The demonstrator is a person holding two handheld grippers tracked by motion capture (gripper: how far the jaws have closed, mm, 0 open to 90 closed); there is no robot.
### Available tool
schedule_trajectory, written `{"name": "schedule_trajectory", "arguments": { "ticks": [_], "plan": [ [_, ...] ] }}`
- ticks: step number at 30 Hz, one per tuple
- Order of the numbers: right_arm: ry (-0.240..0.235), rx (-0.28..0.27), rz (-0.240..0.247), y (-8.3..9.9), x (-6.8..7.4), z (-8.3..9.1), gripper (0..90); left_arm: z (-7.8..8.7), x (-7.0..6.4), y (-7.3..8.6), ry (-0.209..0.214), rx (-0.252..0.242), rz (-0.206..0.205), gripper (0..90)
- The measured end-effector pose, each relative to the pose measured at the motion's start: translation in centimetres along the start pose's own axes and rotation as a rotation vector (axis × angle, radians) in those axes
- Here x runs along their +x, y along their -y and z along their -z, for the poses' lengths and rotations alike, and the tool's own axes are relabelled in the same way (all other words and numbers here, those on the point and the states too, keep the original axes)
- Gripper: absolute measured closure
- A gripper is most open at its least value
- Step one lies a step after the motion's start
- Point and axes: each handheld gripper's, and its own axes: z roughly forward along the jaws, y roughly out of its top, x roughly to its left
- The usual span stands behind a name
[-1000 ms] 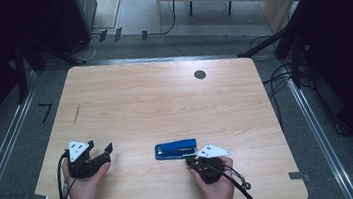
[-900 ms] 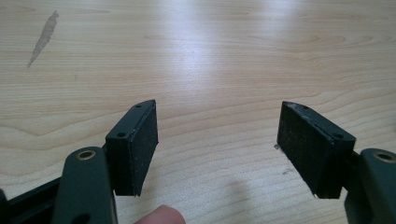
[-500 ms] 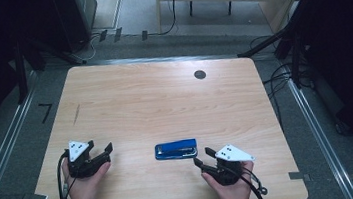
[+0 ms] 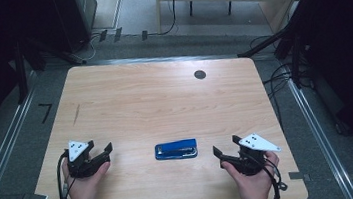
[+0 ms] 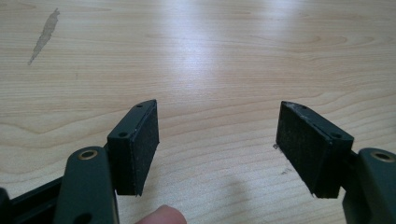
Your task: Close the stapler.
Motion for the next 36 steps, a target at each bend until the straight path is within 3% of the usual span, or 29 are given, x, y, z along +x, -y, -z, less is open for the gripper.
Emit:
{"name": "schedule_trajectory", "arguments": {
  "ticks": [4, 15, 19, 23, 36],
  "plan": [
    [-0.004, 0.006, -0.002, -0.1, -1.3, 0.9, 13.2, 0.0, 0.0, 0.0, 0.001, 0.001, 0.001, 31.0],
    [0.078, 0.018, -0.023, 0.4, -4.0, 2.6, 13.2, 0.0, 0.0, 0.0, 0.002, 0.000, 0.001, 31.7],
    [0.073, 0.019, -0.020, 0.6, -4.7, 2.9, 11.3, 0.0, 0.0, 0.0, 0.001, 0.001, 0.001, 31.5],
    [0.085, 0.020, -0.019, 0.8, -5.9, 3.6, 2.3, 0.0, 0.0, 0.0, 0.001, 0.002, 0.002, 31.3],
    [0.098, 0.024, -0.003, 1.6, -8.1, 4.5, 0.0, 0.0, 0.1, 0.0, -0.005, -0.001, 0.011, 25.9]
  ]
}}
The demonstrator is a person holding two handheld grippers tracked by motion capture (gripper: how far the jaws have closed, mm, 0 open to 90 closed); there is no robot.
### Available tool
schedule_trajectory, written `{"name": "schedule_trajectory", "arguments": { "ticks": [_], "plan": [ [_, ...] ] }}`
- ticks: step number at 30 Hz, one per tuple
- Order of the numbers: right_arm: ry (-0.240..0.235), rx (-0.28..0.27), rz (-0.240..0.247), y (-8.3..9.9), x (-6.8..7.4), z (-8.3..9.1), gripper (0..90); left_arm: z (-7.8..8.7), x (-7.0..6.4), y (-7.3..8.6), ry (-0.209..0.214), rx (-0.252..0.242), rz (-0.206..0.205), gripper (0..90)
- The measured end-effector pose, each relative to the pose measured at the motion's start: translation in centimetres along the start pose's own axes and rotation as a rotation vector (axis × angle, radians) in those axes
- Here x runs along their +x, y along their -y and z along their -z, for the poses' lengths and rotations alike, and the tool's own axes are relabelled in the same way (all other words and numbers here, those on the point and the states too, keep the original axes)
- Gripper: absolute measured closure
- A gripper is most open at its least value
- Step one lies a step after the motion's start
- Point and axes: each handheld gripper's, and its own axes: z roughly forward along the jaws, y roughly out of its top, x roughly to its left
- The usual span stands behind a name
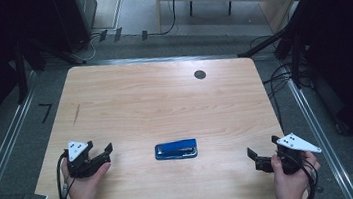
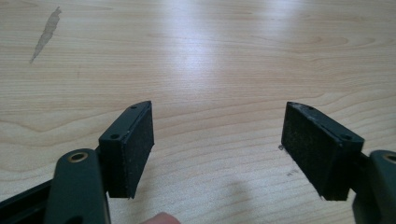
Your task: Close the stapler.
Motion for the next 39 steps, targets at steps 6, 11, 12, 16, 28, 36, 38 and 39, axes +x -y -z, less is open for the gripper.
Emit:
{"name": "schedule_trajectory", "arguments": {
  "ticks": [6, 11, 12, 16, 28, 36, 38, 39],
  "plan": [
    [0.014, 0.004, -0.001, 0.4, -0.7, 0.2, 0.0, 0.0, 0.1, 0.0, -0.031, 0.009, 0.018, 16.1],
    [0.026, 0.007, -0.002, 0.6, -1.2, 0.3, 0.0, 0.1, -0.1, 0.1, -0.041, 0.000, 0.012, 13.7],
    [0.027, 0.009, -0.007, 0.8, -1.5, 0.3, 0.0, 0.1, -0.1, 0.0, -0.043, 0.003, -0.004, 12.6],
    [0.032, 0.011, -0.011, 1.1, -2.0, 0.4, 0.0, 0.1, -0.2, 0.1, -0.045, 0.003, -0.009, 11.4],
    [0.060, 0.000, -0.024, 2.2, -3.9, 0.9, 0.0, 0.1, -0.1, 0.1, -0.032, 0.008, -0.004, 11.3],
    [0.060, -0.014, -0.033, 3.2, -5.2, 0.7, 0.0, 0.0, -0.1, 0.0, -0.025, 0.013, -0.004, 11.4],
    [0.062, -0.015, -0.032, 3.3, -5.3, 0.7, 0.0, 0.0, -0.1, 0.0, -0.021, 0.013, -0.001, 11.5],
    [0.058, -0.016, -0.034, 3.5, -5.6, 0.6, 0.0, 0.0, 0.0, 0.0, -0.021, 0.011, 0.005, 11.7]
  ]
}}
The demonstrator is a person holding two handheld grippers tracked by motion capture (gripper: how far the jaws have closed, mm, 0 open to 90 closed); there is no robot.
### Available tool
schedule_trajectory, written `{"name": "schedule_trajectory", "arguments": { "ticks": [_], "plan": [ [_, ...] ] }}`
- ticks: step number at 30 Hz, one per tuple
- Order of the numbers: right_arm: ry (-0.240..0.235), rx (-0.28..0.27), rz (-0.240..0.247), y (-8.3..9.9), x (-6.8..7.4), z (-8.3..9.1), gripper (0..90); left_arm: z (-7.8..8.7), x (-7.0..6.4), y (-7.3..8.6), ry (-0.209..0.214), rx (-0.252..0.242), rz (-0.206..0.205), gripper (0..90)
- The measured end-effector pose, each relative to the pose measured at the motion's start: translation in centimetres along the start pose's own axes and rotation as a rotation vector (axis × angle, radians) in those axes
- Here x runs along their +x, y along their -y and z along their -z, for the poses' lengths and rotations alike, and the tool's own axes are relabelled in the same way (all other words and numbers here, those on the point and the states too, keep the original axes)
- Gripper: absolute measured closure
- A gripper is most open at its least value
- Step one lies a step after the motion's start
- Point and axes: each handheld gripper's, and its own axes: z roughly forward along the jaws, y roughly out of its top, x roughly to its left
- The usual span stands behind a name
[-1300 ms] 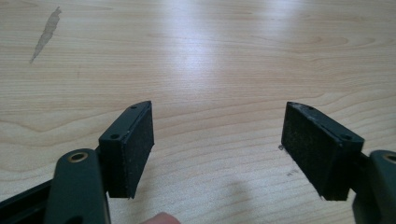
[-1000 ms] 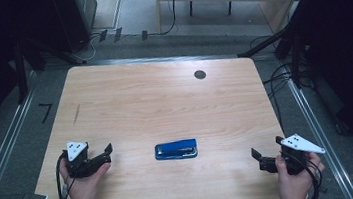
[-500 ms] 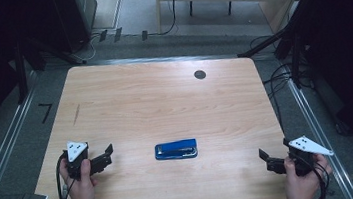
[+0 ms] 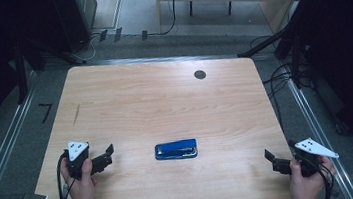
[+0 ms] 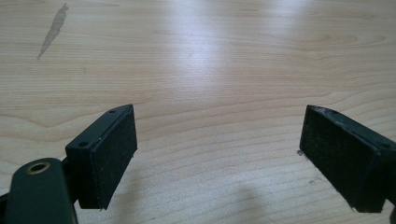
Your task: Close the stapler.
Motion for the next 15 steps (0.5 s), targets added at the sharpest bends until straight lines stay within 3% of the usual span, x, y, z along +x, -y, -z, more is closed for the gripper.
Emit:
{"name": "schedule_trajectory", "arguments": {
  "ticks": [15],
  "plan": [
    [0.002, 0.014, -0.045, 1.5, -1.6, -0.8, 0.0, 0.1, -0.2, 0.1, -0.023, -0.016, -0.007, 11.8]
  ]
}}
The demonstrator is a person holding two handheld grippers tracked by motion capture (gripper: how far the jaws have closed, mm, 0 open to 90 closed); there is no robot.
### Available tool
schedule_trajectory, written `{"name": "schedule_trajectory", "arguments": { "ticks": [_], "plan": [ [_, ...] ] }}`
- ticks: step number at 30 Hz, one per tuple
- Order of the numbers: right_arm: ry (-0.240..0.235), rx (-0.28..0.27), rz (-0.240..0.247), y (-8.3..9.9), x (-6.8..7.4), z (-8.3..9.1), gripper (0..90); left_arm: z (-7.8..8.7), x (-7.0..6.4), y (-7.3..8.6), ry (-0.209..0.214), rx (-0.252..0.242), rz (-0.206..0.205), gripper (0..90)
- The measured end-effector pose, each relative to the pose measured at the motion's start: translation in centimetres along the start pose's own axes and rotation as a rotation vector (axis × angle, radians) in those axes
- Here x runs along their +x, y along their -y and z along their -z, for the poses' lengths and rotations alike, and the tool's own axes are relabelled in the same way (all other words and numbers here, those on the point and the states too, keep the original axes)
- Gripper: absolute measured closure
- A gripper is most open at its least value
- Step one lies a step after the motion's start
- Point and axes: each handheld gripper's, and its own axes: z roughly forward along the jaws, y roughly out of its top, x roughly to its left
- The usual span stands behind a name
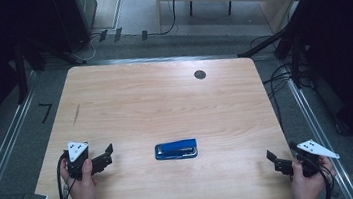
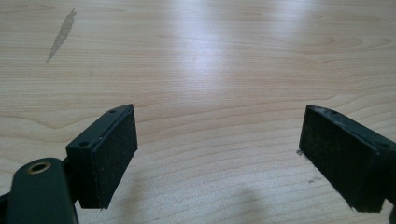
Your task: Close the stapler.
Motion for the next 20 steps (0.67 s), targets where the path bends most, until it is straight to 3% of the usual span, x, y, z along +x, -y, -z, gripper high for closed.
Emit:
{"name": "schedule_trajectory", "arguments": {
  "ticks": [12, 20],
  "plan": [
    [0.007, 0.024, 0.038, 0.09, 0.44, -0.31, 0.0, -0.01, 0.04, -0.01, 0.003, 0.004, 0.001, 11.9],
    [0.022, 0.010, 0.021, 0.11, 0.39, -0.19, 0.0, -0.09, -0.01, -0.04, -0.001, 0.009, -0.002, 11.9]
  ]
}}
